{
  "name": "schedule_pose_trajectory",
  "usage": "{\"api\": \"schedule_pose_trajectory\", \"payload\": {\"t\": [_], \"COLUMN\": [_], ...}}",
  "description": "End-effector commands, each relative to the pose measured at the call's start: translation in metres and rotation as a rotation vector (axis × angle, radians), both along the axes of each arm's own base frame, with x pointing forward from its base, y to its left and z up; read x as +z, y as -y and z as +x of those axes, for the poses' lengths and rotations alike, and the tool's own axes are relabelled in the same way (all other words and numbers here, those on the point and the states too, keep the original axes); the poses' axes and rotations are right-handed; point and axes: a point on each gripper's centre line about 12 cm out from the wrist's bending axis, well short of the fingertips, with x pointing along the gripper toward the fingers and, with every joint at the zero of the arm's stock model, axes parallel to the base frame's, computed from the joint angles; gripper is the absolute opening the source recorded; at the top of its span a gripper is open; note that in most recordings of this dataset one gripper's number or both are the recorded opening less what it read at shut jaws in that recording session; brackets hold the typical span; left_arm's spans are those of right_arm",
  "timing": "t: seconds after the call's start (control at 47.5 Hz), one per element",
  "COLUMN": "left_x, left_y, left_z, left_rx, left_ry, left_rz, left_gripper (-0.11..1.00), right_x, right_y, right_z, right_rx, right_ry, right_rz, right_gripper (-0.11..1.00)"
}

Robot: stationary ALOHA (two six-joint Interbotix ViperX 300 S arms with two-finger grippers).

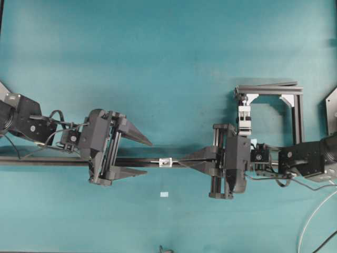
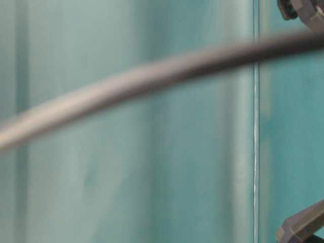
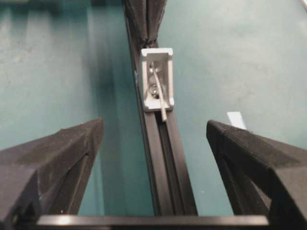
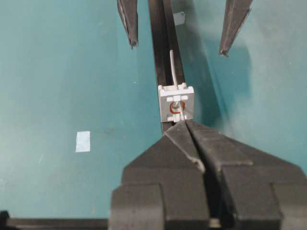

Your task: Insert the wire through the hole in the metal fitting marked with a red label.

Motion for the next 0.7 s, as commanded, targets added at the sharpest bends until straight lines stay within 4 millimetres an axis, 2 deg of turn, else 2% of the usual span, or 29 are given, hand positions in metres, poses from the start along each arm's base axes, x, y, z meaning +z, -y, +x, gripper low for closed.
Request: {"api": "schedule_pose_trajectory", "payload": {"t": [0.0, 0.358, 0.421, 0.59, 0.674], "left_x": [0.0104, 0.0119, 0.0131, 0.0164, 0.0165], "left_y": [-0.001, -0.0025, -0.0022, -0.0016, -0.001], "left_z": [0.0065, 0.0153, 0.0159, 0.0163, 0.0162], "left_rx": [0.007, 0.026, 0.025, 0.027, 0.028], "left_ry": [0.031, 0.011, 0.008, 0.012, 0.003], "left_rz": [-0.011, -0.038, -0.04, -0.05, -0.054], "left_gripper": [0.58, 0.55, 0.47, 0.11, -0.02], "right_x": [0.0107, 0.0082, 0.0078, 0.0074, 0.0071], "right_y": [-0.0004, -0.0003, 0.0004, 0.0006, 0.0008], "right_z": [0.0066, 0.0073, 0.0071, 0.0067, 0.0063], "right_rx": [-0.004, -0.005, -0.006, -0.006, -0.006], "right_ry": [0.036, 0.028, 0.027, 0.026, 0.024], "right_rz": [0.011, 0.009, 0.008, 0.008, 0.007], "right_gripper": [-0.01, -0.01, -0.01, -0.01, -0.01]}}
